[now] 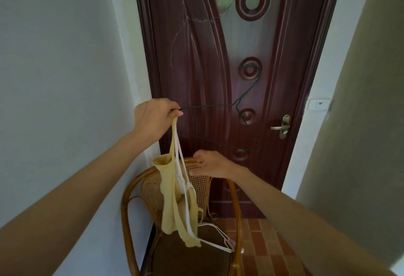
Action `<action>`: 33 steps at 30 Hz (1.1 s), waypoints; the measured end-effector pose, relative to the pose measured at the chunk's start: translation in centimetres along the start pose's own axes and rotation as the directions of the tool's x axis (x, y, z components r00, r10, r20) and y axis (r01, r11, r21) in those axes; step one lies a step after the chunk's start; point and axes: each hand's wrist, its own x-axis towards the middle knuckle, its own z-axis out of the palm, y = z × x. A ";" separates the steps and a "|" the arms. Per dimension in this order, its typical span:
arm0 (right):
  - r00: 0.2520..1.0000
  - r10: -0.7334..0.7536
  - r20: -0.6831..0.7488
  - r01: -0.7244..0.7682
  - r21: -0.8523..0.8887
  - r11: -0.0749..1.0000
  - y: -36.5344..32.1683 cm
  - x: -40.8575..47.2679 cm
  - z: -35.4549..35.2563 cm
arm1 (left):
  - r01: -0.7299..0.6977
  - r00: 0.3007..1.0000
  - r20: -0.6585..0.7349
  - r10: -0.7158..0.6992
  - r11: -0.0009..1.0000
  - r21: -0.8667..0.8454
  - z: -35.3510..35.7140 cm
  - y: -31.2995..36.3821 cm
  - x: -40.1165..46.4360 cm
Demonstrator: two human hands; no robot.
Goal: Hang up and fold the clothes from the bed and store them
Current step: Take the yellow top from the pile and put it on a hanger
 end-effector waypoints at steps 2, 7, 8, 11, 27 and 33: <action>1.000 -0.013 -0.009 0.013 0.031 0.999 0.9 0.5 1.8 | -0.005 1.000 -0.002 0.005 1.000 -0.003 -0.2 0.1 0.0; 0.994 0.086 0.066 -0.082 -0.065 0.994 2.9 1.2 4.8 | -0.013 1.000 -0.008 0.013 1.000 -0.022 -0.6 0.2 -0.4; 0.993 0.105 0.063 -0.100 -0.080 0.992 3.5 1.2 5.1 | -0.012 1.000 -0.007 0.012 1.000 -0.021 -0.6 0.2 -0.5; 0.984 0.174 0.031 -0.171 -0.074 0.982 5.7 1.3 5.5 | 0.001 1.000 -0.009 -0.001 1.000 0.003 -1.0 -0.1 -0.9; 0.920 0.356 -0.164 -0.349 0.069 0.934 12.9 -3.3 1.8 | 0.109 0.994 -0.023 -0.110 0.993 -0.039 -1.7 -2.6 -2.3; 0.913 0.351 -0.207 -0.363 -0.020 0.932 12.8 -4.4 0.8 | 0.118 0.992 -0.028 -0.120 0.992 -0.051 -1.4 -2.9 -2.8</action>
